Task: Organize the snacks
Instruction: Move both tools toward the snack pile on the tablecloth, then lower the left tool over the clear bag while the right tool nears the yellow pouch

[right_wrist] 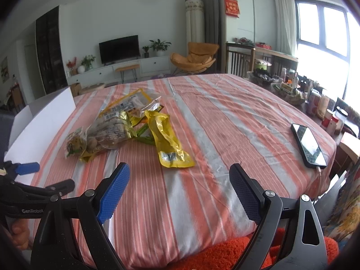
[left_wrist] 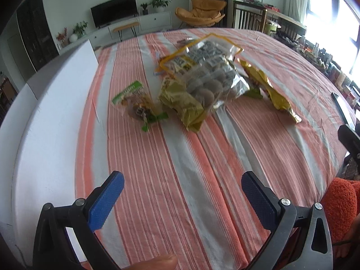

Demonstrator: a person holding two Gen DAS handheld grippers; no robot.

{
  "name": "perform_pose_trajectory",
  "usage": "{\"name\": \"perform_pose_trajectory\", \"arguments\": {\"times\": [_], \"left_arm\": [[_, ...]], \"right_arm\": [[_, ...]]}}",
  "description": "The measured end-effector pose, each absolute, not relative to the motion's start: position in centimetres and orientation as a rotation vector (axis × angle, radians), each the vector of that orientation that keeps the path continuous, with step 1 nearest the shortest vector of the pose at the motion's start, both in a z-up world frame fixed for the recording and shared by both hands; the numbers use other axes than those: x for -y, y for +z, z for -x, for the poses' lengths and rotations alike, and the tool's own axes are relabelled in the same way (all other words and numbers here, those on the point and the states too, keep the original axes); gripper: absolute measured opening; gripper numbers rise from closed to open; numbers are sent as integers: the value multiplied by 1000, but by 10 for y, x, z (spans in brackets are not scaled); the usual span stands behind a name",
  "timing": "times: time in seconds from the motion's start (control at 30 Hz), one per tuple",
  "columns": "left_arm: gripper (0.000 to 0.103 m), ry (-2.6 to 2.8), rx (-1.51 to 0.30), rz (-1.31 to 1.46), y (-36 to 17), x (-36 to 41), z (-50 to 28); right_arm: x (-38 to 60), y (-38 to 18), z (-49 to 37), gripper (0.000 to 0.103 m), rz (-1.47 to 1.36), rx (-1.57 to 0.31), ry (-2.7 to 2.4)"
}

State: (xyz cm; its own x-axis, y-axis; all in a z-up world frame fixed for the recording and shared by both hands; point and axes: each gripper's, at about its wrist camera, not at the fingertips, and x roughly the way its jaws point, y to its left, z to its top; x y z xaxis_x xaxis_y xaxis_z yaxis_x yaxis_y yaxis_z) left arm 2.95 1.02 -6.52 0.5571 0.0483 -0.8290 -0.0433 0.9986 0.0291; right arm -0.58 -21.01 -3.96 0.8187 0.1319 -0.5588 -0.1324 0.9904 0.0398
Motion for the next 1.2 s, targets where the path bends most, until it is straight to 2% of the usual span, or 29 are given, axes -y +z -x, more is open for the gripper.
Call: {"name": "perform_pose_trajectory", "arguments": {"times": [0.5, 1.2], "left_arm": [[103, 16, -1076, 22, -103, -18, -47], [103, 35, -1053, 33, -103, -26, -66]], "right_arm": [[213, -46, -3, 92, -25, -646, 144], [207, -64, -35, 92, -36, -877, 149]]}}
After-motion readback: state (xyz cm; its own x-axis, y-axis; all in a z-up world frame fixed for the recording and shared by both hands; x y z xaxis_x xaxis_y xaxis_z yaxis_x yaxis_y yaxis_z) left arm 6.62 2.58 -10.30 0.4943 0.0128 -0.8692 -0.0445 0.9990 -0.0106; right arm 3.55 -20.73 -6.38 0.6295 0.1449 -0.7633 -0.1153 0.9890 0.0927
